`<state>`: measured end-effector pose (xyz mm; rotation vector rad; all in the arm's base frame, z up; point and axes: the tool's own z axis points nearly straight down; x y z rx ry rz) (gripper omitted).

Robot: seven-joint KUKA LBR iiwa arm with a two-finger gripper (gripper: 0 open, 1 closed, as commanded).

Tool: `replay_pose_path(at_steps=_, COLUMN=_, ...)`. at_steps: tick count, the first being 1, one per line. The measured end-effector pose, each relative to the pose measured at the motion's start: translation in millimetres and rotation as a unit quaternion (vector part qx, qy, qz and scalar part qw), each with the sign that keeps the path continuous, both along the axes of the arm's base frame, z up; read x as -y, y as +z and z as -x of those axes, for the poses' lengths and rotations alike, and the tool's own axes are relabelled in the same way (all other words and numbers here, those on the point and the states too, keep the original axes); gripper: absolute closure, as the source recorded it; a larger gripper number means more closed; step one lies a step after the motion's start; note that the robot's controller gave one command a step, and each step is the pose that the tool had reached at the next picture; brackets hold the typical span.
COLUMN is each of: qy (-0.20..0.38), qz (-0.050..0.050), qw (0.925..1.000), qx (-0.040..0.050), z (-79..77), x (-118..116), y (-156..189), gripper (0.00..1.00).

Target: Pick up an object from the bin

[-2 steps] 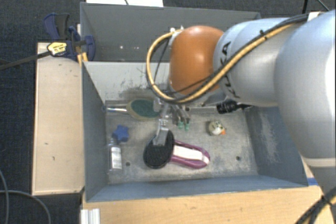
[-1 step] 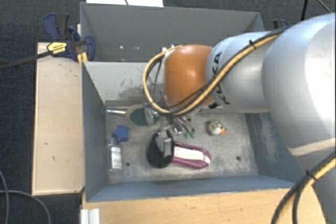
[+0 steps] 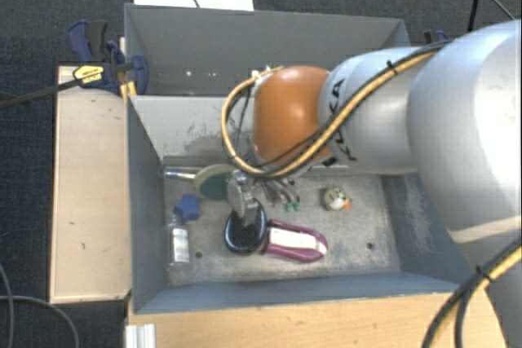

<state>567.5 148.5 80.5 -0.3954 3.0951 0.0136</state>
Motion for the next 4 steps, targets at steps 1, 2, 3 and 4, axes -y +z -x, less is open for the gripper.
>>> replay_pose_path(at_steps=1, qy=-0.002, qz=0.003, qw=1.0, qx=-0.0025, z=2.1, x=3.3, y=-4.4, gripper=0.0)
replay_pose_path(at_steps=2, qy=-0.003, qz=0.001, qw=1.0, qx=-0.0043, z=3.1, x=1.0, y=-4.7, gripper=1.0)
replay_pose_path(at_steps=3, qy=0.048, qz=0.005, qw=0.9988, qx=-0.0041, z=-16.3, x=67.5, y=-7.4, gripper=1.0)
replay_pose_path(at_steps=4, qy=0.049, qz=0.005, qw=0.9987, qx=-0.006, z=-14.6, x=64.7, y=-8.7, gripper=0.0)
